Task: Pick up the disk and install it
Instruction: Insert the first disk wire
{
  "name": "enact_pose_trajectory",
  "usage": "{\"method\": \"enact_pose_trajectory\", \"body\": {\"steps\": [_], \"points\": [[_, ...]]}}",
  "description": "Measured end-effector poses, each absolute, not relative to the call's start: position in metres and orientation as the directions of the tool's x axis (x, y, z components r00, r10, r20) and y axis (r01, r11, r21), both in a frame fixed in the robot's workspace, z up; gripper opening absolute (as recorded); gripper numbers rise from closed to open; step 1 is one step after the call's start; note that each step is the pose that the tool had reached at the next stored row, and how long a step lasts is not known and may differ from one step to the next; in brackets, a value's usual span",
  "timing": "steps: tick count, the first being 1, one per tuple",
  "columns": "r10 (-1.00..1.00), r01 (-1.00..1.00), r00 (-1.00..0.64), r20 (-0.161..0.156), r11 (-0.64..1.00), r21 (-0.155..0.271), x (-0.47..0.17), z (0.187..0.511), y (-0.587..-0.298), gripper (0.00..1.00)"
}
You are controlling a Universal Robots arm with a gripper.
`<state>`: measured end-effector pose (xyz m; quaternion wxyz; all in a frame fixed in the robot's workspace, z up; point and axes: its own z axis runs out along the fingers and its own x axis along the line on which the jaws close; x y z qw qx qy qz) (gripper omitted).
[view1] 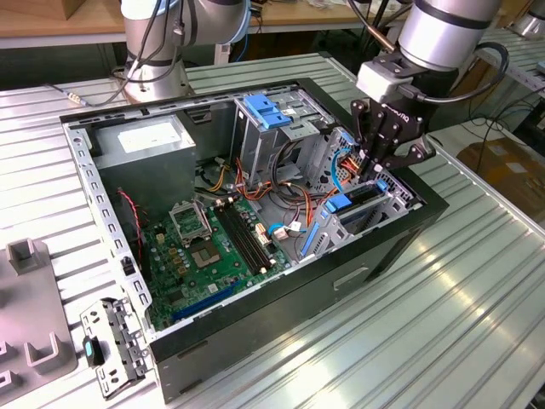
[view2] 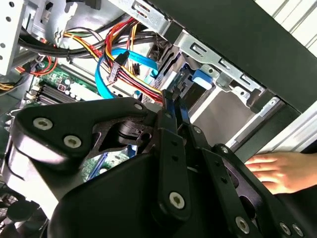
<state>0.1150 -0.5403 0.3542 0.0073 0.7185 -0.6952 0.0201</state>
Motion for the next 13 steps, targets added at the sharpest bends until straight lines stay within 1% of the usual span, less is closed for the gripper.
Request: {"method": "enact_pose_trajectory", "body": {"steps": [13], "points": [[-0.999,-1.000,-0.015,0.039,0.015,-0.018,0.1179,0.3477,-0.5442,0.16]]}}
